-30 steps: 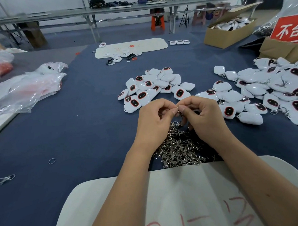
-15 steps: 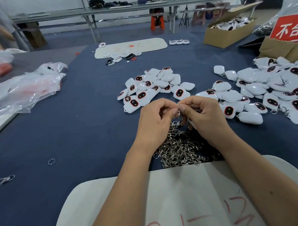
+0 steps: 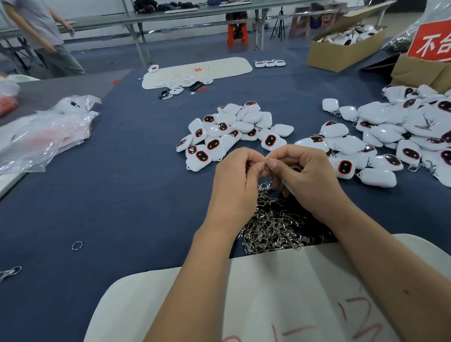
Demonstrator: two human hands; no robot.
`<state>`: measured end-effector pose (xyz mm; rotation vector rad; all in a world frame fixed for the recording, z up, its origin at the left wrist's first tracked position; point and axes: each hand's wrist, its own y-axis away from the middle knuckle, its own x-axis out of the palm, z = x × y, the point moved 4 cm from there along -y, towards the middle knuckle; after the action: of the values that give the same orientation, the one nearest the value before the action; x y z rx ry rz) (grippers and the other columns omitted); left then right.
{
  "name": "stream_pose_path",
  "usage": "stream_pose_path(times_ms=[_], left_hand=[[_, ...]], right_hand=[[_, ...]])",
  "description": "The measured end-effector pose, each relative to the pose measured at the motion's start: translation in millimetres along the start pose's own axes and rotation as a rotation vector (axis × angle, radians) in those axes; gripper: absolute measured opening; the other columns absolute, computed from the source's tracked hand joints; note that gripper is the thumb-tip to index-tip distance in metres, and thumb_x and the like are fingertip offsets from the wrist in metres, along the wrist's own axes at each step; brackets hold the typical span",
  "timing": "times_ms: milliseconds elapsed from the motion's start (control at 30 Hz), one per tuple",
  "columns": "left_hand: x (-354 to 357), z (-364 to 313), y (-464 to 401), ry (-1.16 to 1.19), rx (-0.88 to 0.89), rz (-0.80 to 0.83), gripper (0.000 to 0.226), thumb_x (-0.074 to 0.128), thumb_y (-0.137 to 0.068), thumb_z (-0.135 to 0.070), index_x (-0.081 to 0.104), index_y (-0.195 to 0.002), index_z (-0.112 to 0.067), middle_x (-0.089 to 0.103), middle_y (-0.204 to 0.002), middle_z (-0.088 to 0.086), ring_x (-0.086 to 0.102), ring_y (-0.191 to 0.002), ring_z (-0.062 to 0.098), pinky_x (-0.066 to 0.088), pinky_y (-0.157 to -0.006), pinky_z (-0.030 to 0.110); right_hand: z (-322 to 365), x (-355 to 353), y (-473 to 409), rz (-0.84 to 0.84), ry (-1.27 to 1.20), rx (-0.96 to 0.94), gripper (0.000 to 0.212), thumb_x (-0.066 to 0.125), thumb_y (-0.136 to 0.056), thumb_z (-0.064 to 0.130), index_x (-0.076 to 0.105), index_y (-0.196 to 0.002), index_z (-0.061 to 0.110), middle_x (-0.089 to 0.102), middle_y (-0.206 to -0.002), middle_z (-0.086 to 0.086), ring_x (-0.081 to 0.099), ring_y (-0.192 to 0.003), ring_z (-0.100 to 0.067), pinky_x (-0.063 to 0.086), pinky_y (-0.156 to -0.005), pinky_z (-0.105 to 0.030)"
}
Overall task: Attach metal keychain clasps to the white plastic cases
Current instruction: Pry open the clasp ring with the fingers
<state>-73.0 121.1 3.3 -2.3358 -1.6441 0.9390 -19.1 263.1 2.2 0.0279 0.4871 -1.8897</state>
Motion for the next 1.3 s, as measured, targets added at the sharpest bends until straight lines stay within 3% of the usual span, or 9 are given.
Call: stream_pose_path(times_ms=[200,367,500,600,900,1033,1300], left_hand=[[-1.5,4.5,0.1,-0.083,-0.02,-0.015,0.019,0.058,-0.1,-0.013,0.064,-0.088,-0.026,0.062,-0.083,-0.016,0.058,-0.08,0.004,0.042,-0.07,0.017],[-4.2,3.2,-1.2,-0.062,-0.031,-0.035,0.014,0.063,-0.098,-0.013,0.069,-0.089,-0.023,0.065,-0.082,-0.015,0.061,-0.08,0.005,0.046,-0.072,0.018],[-6.9,0.2,-1.7,-0.005,-0.019,-0.031,0.013,0.065,-0.097,-0.01,0.069,-0.089,-0.019,0.066,-0.082,-0.013,0.061,-0.079,0.006,0.048,-0.073,0.018],[-8.5,-0.8,-1.9,0.05,-0.035,-0.024,0.013,0.065,-0.096,-0.007,0.07,-0.089,-0.016,0.066,-0.079,-0.013,0.06,-0.075,0.004,0.046,-0.071,0.016],[-8.6,-2.4,-1.5,0.144,-0.069,0.007,0.02,0.065,-0.096,-0.005,0.07,-0.086,-0.022,0.069,-0.078,-0.008,0.06,-0.072,0.002,0.05,-0.072,0.018],[-9.3,-3.3,-1.1,0.167,-0.076,-0.003,0.019,0.066,-0.095,-0.004,0.072,-0.087,-0.021,0.072,-0.08,-0.006,0.062,-0.073,0.006,0.054,-0.074,0.025],[-10.0,-3.8,-0.9,0.181,-0.095,-0.007,0.016,0.068,-0.094,-0.004,0.074,-0.088,-0.018,0.073,-0.081,-0.004,0.062,-0.073,0.006,0.055,-0.075,0.025]], right_hand=[[-0.6,1.3,0.4,-0.06,0.2,-0.028,0.011,0.074,-0.094,0.017,0.078,-0.086,0.023,0.066,-0.061,0.016,0.059,-0.053,-0.005,0.046,-0.054,-0.016],[-0.7,-1.9,-0.3,-0.048,0.094,-0.017,0.016,0.074,-0.096,0.016,0.079,-0.085,0.026,0.067,-0.06,-0.005,0.062,-0.054,-0.022,0.051,-0.05,-0.027],[1.3,-1.9,0.3,-0.001,0.025,-0.034,0.022,0.071,-0.097,0.011,0.079,-0.084,0.027,0.066,-0.059,-0.006,0.058,-0.05,-0.008,0.047,-0.048,-0.018],[1.2,-0.9,0.7,0.015,0.003,-0.015,0.02,0.07,-0.098,0.011,0.079,-0.086,0.025,0.066,-0.06,-0.009,0.056,-0.05,-0.008,0.046,-0.049,-0.017],[1.6,-1.9,0.7,0.013,-0.041,0.025,0.014,0.068,-0.099,0.01,0.078,-0.091,0.014,0.067,-0.061,0.009,0.054,-0.048,-0.001,0.045,-0.048,-0.015],[1.3,-2.2,-0.1,0.013,-0.068,0.042,0.015,0.067,-0.1,0.009,0.077,-0.09,0.013,0.068,-0.063,0.009,0.054,-0.048,-0.002,0.045,-0.048,-0.017],[2.9,-3.4,0.3,0.028,-0.073,0.047,0.015,0.067,-0.1,0.009,0.077,-0.09,0.013,0.068,-0.063,0.008,0.055,-0.051,-0.004,0.046,-0.05,-0.019]])
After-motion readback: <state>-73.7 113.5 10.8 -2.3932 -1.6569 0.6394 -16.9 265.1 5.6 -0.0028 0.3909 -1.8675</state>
